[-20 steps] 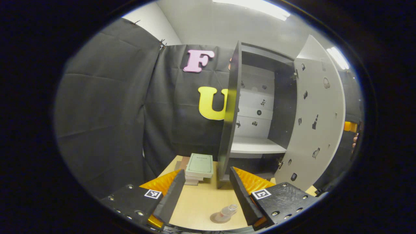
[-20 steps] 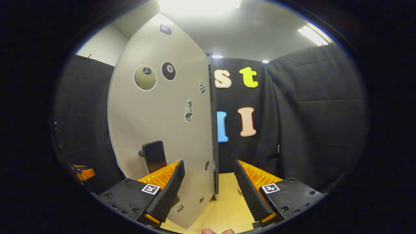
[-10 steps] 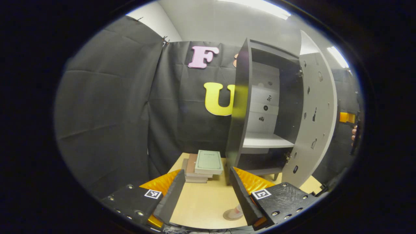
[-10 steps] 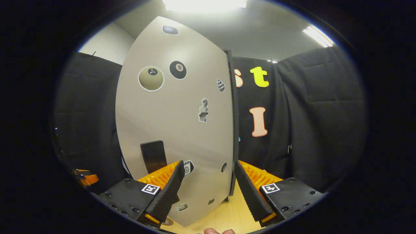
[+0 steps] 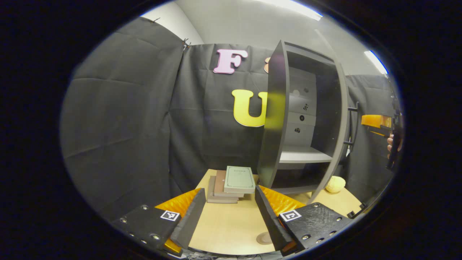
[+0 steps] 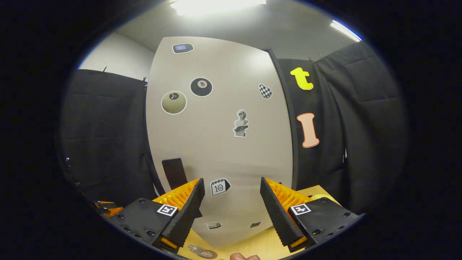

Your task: Open the cabinet door with the right hand, grasp the bottle in the cabinet with the left hand and place it on the coaster, then close the cabinet door with the right hand.

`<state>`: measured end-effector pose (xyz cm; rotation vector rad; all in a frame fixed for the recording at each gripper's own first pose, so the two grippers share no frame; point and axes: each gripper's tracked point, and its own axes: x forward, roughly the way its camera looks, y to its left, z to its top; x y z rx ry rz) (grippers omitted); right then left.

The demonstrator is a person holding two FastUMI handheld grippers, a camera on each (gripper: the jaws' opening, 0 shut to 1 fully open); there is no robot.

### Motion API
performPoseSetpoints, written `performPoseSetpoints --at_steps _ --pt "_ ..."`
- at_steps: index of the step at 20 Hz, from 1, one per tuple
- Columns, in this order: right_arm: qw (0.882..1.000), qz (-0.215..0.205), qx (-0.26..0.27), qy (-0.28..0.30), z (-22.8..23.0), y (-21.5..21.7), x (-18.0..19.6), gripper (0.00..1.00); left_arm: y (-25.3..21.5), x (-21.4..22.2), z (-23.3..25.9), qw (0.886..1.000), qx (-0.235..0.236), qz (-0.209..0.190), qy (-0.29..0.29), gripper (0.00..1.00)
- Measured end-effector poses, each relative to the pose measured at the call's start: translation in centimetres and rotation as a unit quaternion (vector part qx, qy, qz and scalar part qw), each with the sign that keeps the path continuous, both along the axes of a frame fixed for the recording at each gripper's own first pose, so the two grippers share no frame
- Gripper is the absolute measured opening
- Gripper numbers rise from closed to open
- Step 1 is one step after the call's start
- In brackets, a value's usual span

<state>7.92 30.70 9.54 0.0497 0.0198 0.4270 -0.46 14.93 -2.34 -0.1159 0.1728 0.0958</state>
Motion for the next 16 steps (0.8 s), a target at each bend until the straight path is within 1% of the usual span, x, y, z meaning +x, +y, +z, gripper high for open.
performPoseSetpoints --at_steps 3,4,5,9,13,16 --pt "1.0 -0.018 0.022 -0.001 0.4 -1.4 -0.2 0.98 -0.6 0.4 -0.6 1.0 -0.011 -0.003 0.003 0.85" --pt "0.999 -0.026 0.035 -0.001 0.7 -2.2 -0.1 0.98 -1.3 0.5 -0.9 1.0 -0.015 -0.007 0.007 0.82" --pt "0.999 -0.032 0.044 0.001 0.8 -3.1 0.0 0.98 -2.6 1.0 -1.1 1.0 -0.019 -0.014 0.01 0.83" --pt "0.997 -0.062 0.04 0.004 0.6 -7.5 1.0 0.98 -6.4 2.3 0.6 0.999 -0.037 -0.032 0.008 0.82" --pt "0.996 -0.087 0.033 0.009 0.2 -11.9 1.7 0.98 -9.5 2.7 3.4 0.999 -0.029 -0.029 -0.01 0.82" --pt "0.995 -0.098 0.028 0.023 -0.6 -14.8 1.6 0.98 -11.5 2.7 5.4 0.999 -0.008 -0.029 -0.025 0.82"
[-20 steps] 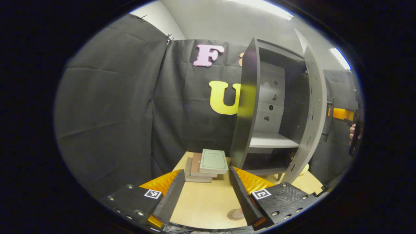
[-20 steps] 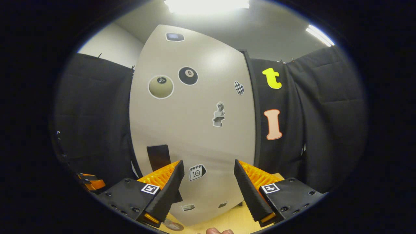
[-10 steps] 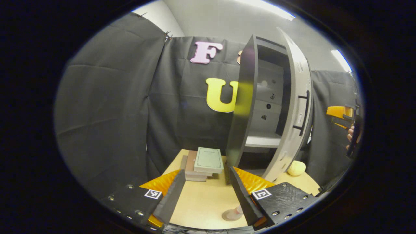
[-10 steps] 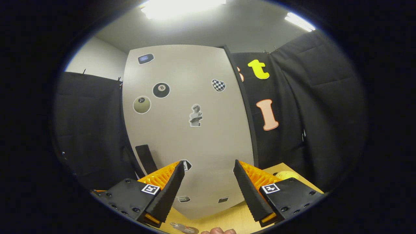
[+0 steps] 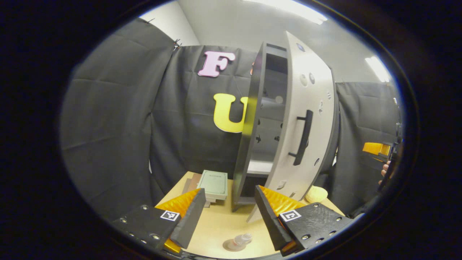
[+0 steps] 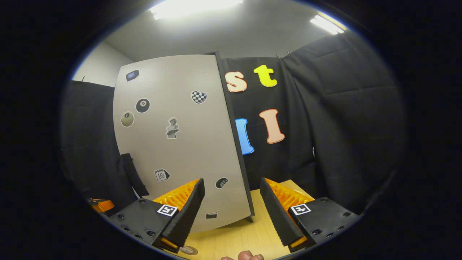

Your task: Open the cabinet door with the right hand, grasp the bottle in the cabinet with the left hand and place it on the coaster, then close the cabinet door with the right hand.

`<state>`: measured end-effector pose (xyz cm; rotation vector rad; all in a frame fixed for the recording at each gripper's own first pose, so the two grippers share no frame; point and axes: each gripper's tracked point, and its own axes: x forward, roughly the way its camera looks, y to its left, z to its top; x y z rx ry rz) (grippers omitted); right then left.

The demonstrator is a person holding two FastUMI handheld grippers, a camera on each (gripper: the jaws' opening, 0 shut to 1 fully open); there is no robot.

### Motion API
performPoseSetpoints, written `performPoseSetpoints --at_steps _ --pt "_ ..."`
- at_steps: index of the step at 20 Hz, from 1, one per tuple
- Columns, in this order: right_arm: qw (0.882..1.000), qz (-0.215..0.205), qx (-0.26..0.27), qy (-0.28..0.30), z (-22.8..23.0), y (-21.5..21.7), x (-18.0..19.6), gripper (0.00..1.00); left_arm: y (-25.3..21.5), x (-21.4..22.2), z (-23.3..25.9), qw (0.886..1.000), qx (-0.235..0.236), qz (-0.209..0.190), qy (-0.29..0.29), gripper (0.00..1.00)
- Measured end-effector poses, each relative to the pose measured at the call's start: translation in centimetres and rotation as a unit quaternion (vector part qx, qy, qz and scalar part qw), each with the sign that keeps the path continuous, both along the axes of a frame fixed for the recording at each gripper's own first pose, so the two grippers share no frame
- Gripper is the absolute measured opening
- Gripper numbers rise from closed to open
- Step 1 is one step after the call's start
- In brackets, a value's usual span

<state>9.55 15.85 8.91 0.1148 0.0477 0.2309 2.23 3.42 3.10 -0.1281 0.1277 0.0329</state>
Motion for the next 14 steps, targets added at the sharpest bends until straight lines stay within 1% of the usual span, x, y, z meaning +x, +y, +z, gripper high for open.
performPoseSetpoints --at_steps 2,4,6,8,10,11,12,13,14 --pt "1.0 0.005 0.012 0.001 -0.1 -1.2 -0.4 0.98 -1.9 0.0 0.5 1.0 0.012 -0.015 -0.007 0.82" --pt "1.0 0.022 0.02 0.001 -0.7 -1.6 -1.0 0.98 -2.9 -0.2 0.9 1.0 0.014 -0.022 -0.014 0.83" --pt "1.0 0.027 -0.005 0.002 -1.8 -2.8 -1.4 0.98 -3.7 -0.4 1.4 0.999 -0.011 -0.023 -0.025 0.82" --pt "0.999 0.035 -0.035 -0.004 -2.4 -3.9 -1.8 0.98 -4.0 -0.6 2.1 0.999 -0.037 -0.013 -0.033 0.83" --pt "0.997 0.047 -0.057 -0.012 -2.7 -4.7 -2.0 0.98 -4.1 -0.6 3.2 0.998 -0.036 -0.011 -0.043 0.85" --pt "0.996 0.053 -0.065 -0.011 -3.0 -4.9 -2.1 0.98 -3.4 -0.9 3.7 0.999 -0.028 0.003 -0.046 0.87" --pt "0.995 0.065 -0.071 -0.012 -3.2 -5.0 -2.4 0.98 -2.7 -1.1 4.5 0.998 -0.027 0.017 -0.054 0.84" --pt "0.994 0.077 -0.075 -0.019 -3.1 -5.0 -2.7 0.98 -2.5 -1.2 5.1 0.997 -0.035 0.02 -0.06 0.82" --pt "0.993 0.086 -0.08 -0.026 -2.9 -5.2 -3.0 0.98 -2.6 -1.3 5.5 0.997 -0.043 0.024 -0.065 0.84"
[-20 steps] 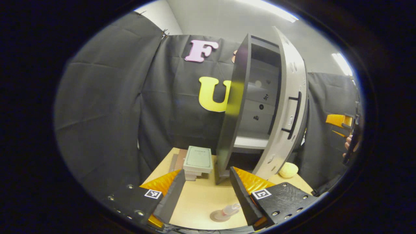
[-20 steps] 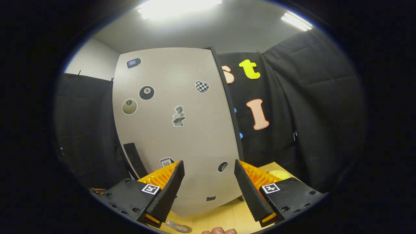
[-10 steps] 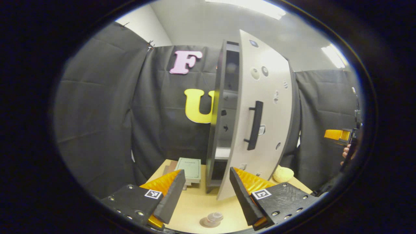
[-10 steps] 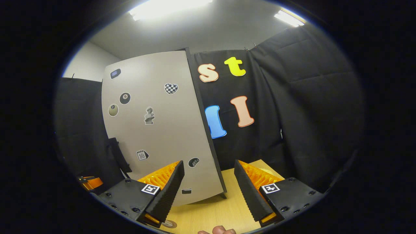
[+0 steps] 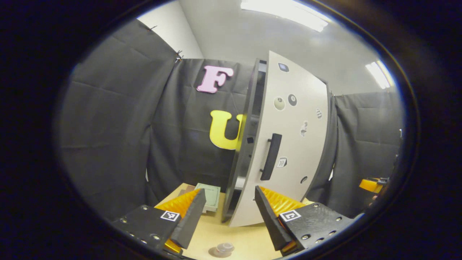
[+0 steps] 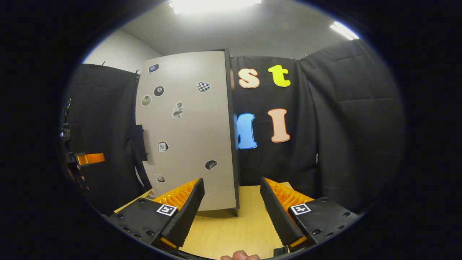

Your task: Open the cabinet door with the right hand, grasp the bottle in the cabinet with the left hand and place it on the coaster, then close the cabinet door with the right hand.

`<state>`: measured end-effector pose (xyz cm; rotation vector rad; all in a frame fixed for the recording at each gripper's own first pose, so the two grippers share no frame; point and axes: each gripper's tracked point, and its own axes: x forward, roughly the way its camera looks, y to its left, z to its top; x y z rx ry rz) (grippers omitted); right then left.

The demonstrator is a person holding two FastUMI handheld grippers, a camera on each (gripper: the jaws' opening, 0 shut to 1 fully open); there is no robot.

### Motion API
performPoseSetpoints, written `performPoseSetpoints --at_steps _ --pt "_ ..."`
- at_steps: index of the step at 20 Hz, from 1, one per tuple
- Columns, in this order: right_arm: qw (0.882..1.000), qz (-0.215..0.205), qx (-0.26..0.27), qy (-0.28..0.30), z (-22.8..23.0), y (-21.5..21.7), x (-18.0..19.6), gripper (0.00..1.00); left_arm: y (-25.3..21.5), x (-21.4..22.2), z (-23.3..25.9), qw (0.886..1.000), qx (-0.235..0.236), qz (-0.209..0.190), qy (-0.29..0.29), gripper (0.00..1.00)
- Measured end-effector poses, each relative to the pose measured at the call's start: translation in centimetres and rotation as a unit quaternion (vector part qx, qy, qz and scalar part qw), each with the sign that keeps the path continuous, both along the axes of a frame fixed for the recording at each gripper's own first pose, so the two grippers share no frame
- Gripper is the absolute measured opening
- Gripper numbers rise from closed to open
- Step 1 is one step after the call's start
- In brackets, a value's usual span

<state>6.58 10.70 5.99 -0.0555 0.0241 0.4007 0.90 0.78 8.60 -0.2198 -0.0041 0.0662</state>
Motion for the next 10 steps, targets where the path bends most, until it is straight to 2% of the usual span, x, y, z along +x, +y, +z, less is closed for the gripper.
performPoseSetpoints --at_steps 3,8,10 --pt "1.0 0.017 -0.007 -0.011 0.5 -0.6 -0.6 0.98 0.6 -1.0 2.1 1.0 -0.002 0.023 -0.021 0.82" --pt "0.999 0.013 0.026 -0.017 3.1 -1.1 0.4 0.98 -2.2 -2.7 4.4 0.998 0.049 0.01 -0.039 0.84" --pt "0.999 0.011 0.034 -0.019 3.9 -1.0 0.8 0.98 -3.2 -2.9 5.2 0.997 0.071 0.003 -0.038 0.82"
